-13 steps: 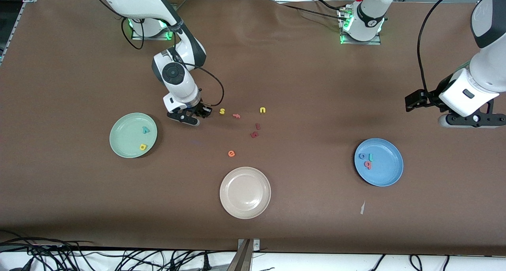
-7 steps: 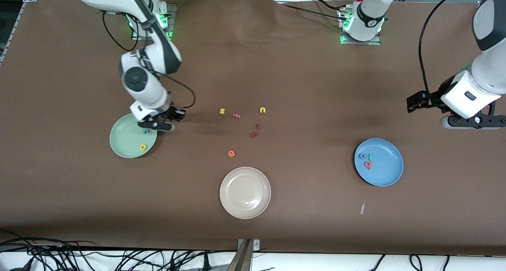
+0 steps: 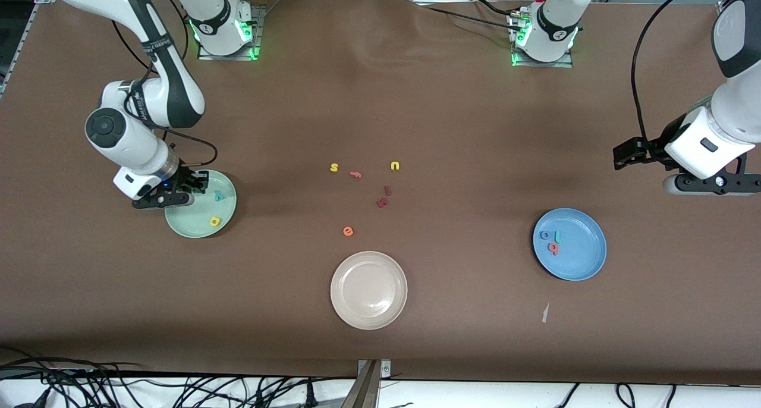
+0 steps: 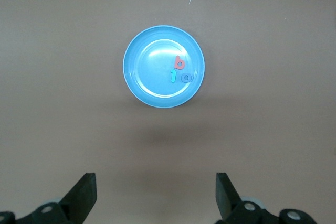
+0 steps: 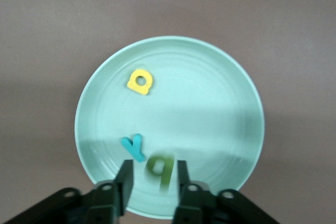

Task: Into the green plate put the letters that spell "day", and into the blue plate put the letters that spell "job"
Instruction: 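Place the green g in the green plate with the right gripper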

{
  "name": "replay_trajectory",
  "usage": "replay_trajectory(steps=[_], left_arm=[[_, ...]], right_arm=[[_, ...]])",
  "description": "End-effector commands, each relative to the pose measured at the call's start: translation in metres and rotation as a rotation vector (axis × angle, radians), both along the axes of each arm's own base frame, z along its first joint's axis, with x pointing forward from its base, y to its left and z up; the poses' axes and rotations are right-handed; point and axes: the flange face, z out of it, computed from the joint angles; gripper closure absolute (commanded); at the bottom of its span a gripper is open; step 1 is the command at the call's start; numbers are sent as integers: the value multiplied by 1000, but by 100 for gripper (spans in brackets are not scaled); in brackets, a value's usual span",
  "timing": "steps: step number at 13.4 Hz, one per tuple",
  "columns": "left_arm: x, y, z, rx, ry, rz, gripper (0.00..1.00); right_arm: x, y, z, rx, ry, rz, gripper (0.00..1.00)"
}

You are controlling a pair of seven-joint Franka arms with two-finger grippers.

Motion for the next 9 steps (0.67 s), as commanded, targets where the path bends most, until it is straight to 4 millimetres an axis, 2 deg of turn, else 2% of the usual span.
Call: replay_trajectory(steps=[1, 2, 4, 6, 9], left_arm=[[2, 2, 3, -25, 3, -17, 0], [7, 9, 1, -32, 6, -5, 0], [15, 18, 3, -56, -5, -44, 0], [15, 22, 2, -54, -3, -10, 0], [16, 18, 2, -53, -3, 8, 0]], right_arm=[[10, 1, 24, -7, -41, 22, 12], [12, 1, 29, -5, -46, 16, 0], [14, 1, 43, 3, -47, 3, 0], [23, 6, 64, 5, -50, 4, 0], [44, 11, 122, -3, -4, -7, 0]])
